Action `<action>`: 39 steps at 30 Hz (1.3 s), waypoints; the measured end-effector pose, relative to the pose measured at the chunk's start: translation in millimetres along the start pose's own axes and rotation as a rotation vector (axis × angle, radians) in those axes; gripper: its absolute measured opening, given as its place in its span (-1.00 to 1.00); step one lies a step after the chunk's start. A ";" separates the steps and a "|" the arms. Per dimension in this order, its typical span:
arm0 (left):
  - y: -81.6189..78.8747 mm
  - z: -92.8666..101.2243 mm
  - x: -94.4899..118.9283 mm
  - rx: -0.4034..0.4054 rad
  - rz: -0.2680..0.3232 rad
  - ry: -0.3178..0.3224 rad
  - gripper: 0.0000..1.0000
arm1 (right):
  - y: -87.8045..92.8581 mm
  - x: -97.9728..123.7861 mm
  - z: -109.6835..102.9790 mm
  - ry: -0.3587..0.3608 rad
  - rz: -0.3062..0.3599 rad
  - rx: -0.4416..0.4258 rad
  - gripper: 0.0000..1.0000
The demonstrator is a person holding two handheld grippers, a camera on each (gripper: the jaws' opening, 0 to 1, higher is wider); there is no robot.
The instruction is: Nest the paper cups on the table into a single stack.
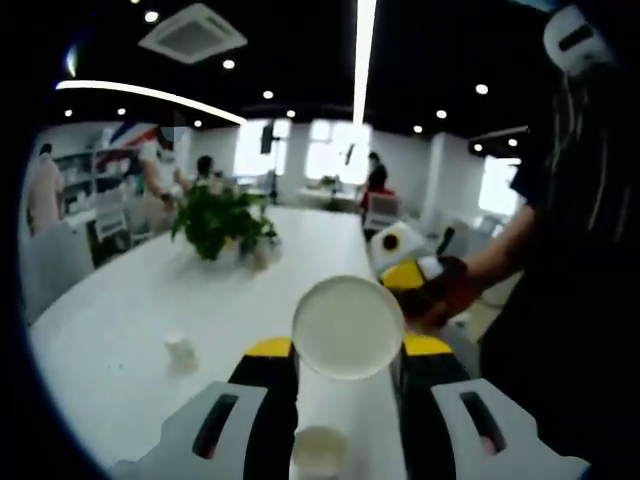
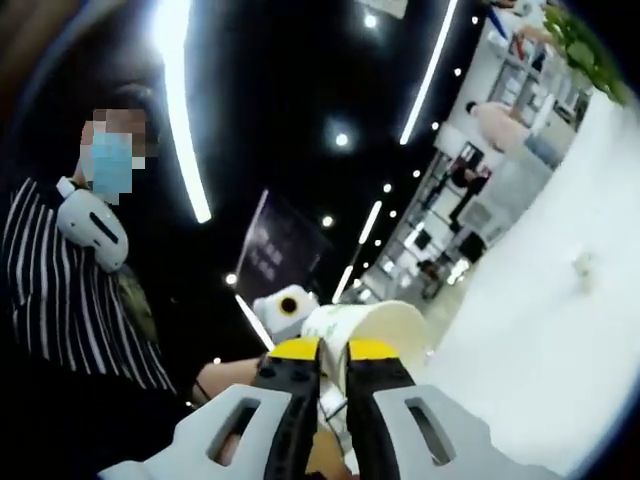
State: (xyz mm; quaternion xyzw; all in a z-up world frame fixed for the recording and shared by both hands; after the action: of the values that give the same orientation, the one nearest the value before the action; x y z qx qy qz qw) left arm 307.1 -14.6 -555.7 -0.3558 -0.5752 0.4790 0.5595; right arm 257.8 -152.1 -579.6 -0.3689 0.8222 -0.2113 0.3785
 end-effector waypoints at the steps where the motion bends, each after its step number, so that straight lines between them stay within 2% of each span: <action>1: 0.0 -0.5 0.3 -0.002 -0.001 -0.005 -0.26 | -0.1 0.0 -0.1 -0.007 0.003 -0.006 -0.93; 4: 1.6 -2.3 1.7 -0.008 0.002 -0.024 -0.23 | -0.5 -3.5 -4.4 -0.040 0.001 -0.025 -1.00; 6: 4.1 -2.9 2.8 -0.008 0.003 -0.036 -0.21 | 0.5 -8.2 -9.6 -0.060 -0.030 -0.006 -1.00; 8: 5.4 -1.6 4.7 -0.027 0.013 -0.049 -0.19 | 1.5 -11.2 -10.9 -0.045 -0.071 0.066 -1.00; 13: 9.4 -3.4 11.1 -0.002 0.044 -0.086 -0.19 | -2.1 -15.4 -10.3 -0.038 -0.074 0.038 -1.00; 16: 12.6 -3.4 14.5 0.006 0.065 -0.118 -0.16 | -2.5 -17.0 -6.3 -0.008 -0.118 0.039 -1.00; 18: 17.6 -2.9 16.0 0.022 0.063 -0.126 -0.12 | -4.4 -19.8 -3.9 0.007 -0.128 0.010 -1.00; 21: 22.7 -1.4 19.0 0.020 0.069 -0.153 -0.05 | -3.4 -25.5 -1.5 0.038 -0.209 0.035 -1.00; 23: 27.0 -1.8 21.7 0.030 0.076 -0.172 0.00 | -2.6 -29.4 -1.0 0.044 -0.234 0.035 -1.00; 26: 35.1 -5.4 25.1 0.025 0.076 -0.243 0.22 | 3.3 -35.9 -1.0 0.045 -0.321 0.060 -1.00; 28: 39.4 -5.5 26.8 0.049 0.074 -0.251 0.28 | 6.5 -39.7 -1.5 0.037 -0.364 0.074 -1.00; 33: 49.4 -4.5 32.0 0.054 0.071 -0.280 0.31 | 8.4 -45.3 -0.8 0.029 -0.377 0.076 -1.00; 39: 56.8 -6.3 41.5 0.076 0.080 -0.337 0.51 | 0.1 -40.6 9.5 0.093 -0.416 0.119 -1.00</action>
State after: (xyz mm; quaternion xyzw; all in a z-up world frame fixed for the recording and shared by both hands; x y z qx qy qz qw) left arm 301.1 41.9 -597.6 -0.2716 -0.6277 0.5751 0.4489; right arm 283.1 -121.6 -566.7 -0.4972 0.7310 -0.3498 0.3099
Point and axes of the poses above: the point that each gripper's makers call its tool centre point, and the gripper's own axes: x roughly backward along the fingers, z roughly to its right, y roughly out of its underside, the point moved 6 cm from there along x, roughly backward along the fingers, and after that the axes turned 8 degrees about -y, right-handed, at the moved point
